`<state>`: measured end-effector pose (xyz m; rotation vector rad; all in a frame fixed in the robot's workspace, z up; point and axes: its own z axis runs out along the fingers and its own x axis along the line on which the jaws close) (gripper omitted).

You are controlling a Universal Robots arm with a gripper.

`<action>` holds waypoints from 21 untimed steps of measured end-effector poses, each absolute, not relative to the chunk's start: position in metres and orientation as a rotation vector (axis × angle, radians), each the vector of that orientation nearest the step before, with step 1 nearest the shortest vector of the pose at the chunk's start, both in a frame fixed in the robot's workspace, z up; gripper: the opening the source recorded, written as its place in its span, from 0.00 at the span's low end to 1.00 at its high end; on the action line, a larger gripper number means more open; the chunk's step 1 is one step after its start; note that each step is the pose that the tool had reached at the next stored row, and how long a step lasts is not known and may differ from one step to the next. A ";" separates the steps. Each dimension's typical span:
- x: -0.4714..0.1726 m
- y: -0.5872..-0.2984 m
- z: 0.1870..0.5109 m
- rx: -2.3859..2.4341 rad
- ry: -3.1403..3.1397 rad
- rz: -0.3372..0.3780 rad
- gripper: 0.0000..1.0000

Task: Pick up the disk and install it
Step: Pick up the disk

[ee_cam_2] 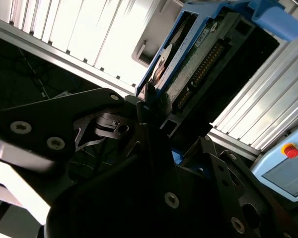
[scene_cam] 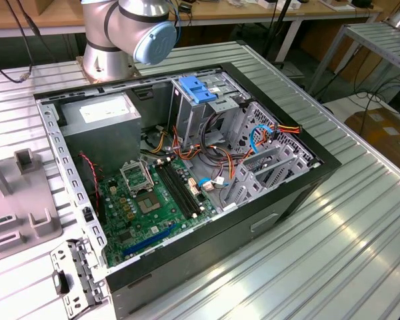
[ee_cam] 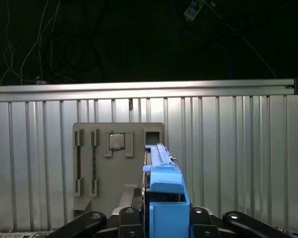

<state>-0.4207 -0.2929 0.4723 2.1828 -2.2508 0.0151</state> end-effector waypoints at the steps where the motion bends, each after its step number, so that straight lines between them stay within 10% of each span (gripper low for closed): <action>1: -0.421 -0.293 0.472 2.183 -2.251 0.015 0.36; 21: -0.402 -0.296 0.472 2.183 -2.251 0.015 0.36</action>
